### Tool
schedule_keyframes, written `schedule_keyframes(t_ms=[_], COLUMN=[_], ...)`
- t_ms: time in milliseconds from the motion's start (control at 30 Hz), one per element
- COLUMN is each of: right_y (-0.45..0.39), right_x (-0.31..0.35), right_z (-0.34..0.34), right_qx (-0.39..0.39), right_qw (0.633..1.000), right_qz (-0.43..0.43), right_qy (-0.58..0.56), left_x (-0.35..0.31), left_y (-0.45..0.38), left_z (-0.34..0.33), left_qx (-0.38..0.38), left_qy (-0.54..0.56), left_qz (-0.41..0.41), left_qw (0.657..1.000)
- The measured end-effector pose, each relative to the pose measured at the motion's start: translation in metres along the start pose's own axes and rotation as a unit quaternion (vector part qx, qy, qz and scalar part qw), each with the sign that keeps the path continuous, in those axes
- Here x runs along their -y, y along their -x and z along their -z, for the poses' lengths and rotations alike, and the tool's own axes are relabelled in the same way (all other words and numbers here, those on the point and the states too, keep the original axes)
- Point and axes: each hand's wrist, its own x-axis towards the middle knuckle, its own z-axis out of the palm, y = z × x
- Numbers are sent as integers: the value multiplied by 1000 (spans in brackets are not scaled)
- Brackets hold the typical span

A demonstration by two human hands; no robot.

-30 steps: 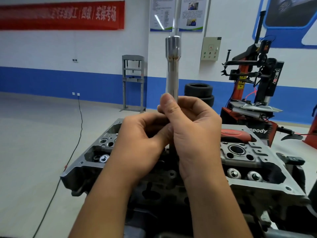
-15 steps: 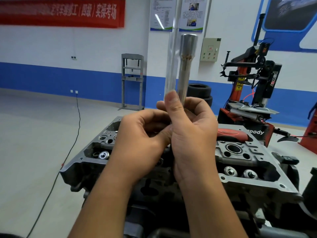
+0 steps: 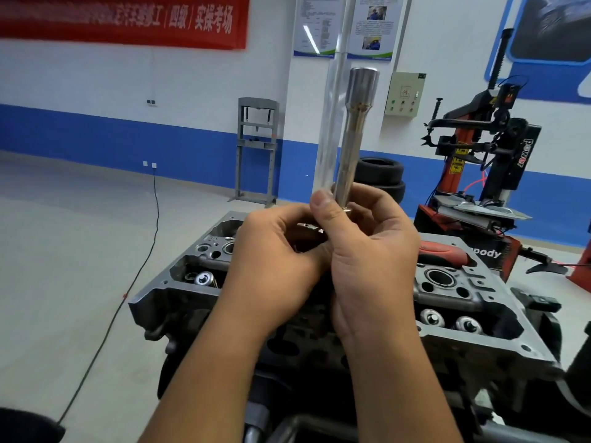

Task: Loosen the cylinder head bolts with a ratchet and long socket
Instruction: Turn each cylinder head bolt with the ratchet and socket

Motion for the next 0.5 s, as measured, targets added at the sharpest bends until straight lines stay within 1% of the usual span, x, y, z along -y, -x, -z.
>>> schedule_keyframes(t_ms=[33, 133, 167, 200, 300, 367, 433, 500], right_y=[0, 0, -1, -1, 0, 1, 1, 2], right_x=[0, -1, -1, -1, 0, 2, 2, 1], right_z=[0, 0, -1, -1, -2, -4, -5, -5], right_qx=[-9, -43, -46, -43, -38, -39, -40, -43], right_qw=[1000, 999, 999, 999, 999, 999, 999, 999], right_qz=[4, 23, 23, 20, -2, -12, 3, 21], right_qy=[1, 11, 13, 12, 6, -4, 4, 17], left_x=[0, -3, -5, -6, -5, -3, -3, -3], left_y=[0, 1, 1, 1, 3, 5, 6, 7], left_z=[1, 5, 5, 4, 1, 0, 0, 2], left_qx=[9, 88, 98, 89, 10, -26, -43, -29], left_qy=[-4, -10, -13, -22, -58, -70, -83, -107], left_qz=[-2, 1, 9, 18, 24, 27, 22, 2], left_qw=[1000, 996, 995, 996, 998, 997, 995, 994])
